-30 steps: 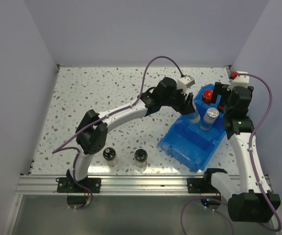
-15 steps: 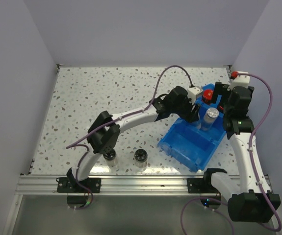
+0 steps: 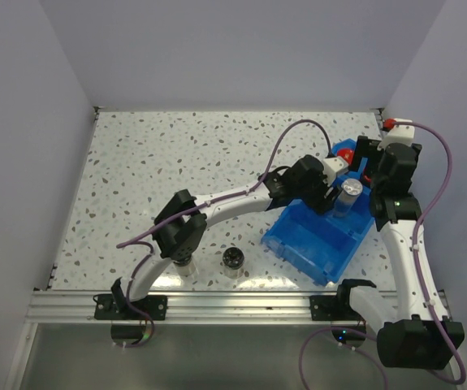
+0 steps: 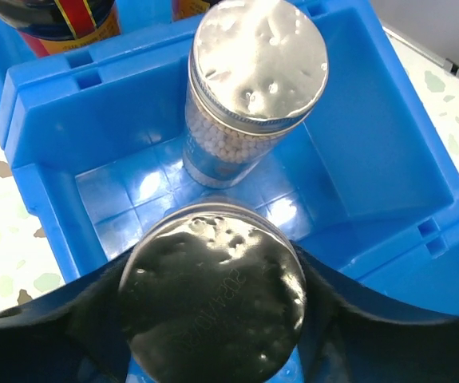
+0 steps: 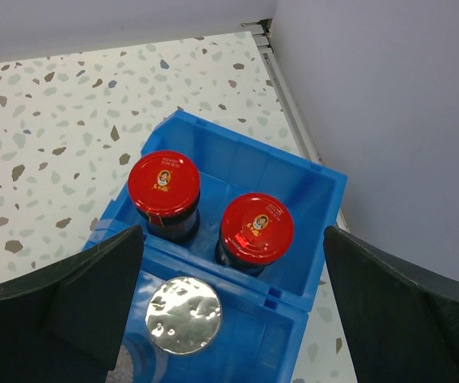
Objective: Organize the condiment bottles
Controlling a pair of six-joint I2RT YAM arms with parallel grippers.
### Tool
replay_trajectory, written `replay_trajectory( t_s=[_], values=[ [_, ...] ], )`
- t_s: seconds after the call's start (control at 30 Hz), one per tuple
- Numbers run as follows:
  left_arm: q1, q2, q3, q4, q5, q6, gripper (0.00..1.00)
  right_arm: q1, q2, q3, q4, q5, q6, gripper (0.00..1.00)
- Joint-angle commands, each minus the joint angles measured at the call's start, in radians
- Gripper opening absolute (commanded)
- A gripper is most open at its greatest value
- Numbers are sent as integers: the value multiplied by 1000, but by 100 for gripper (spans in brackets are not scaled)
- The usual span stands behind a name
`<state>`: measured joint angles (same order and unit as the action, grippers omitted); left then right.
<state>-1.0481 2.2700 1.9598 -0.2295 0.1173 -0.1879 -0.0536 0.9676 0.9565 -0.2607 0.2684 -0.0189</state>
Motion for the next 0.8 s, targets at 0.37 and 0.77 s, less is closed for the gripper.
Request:
replay_trajectory(
  t_s=[0.37,0.77],
  values=[
    [-20,-104,-2,97,-19,48,83,1,-6,-2,51,-18,11,99],
    [-20,-400,-307,160,-109,134,85,1,10,1,25,-118,-4,99]
  ],
)
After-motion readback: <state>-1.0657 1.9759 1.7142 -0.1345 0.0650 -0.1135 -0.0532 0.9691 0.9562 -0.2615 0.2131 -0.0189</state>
